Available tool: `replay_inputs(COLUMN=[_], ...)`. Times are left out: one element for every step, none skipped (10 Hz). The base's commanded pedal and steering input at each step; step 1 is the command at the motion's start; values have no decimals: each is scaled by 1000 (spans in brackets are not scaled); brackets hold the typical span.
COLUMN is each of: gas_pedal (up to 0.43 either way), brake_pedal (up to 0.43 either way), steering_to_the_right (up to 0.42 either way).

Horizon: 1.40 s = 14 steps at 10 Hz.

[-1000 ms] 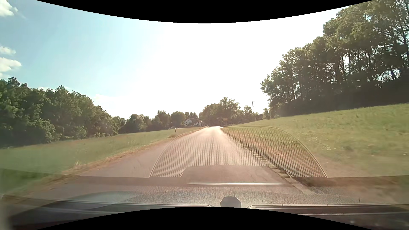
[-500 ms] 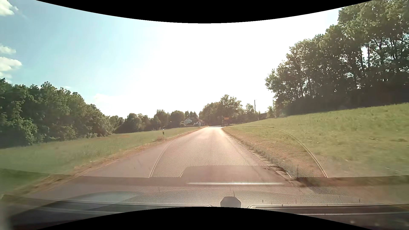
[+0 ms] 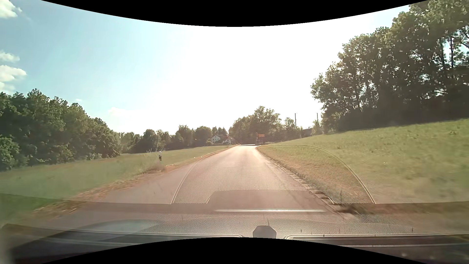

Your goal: Follow the waypoints while adhering to traffic rules and regulations

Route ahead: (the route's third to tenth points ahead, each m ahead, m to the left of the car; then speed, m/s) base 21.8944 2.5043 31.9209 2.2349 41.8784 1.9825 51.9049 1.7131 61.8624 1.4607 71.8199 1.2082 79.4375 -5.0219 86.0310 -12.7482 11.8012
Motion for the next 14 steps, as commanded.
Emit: replay_inputs(gas_pedal=[67,67,67,67,67,67,67,67,67,67,67,67,59,47], brake_pedal=[6,6,6,6,6,6,6,6,6,6,6,6,6,6], steering_to_the_right=[-3,-2,-1,-1,-1,-1,-1,-1,-1,-1,-1,-1,-1,-1])
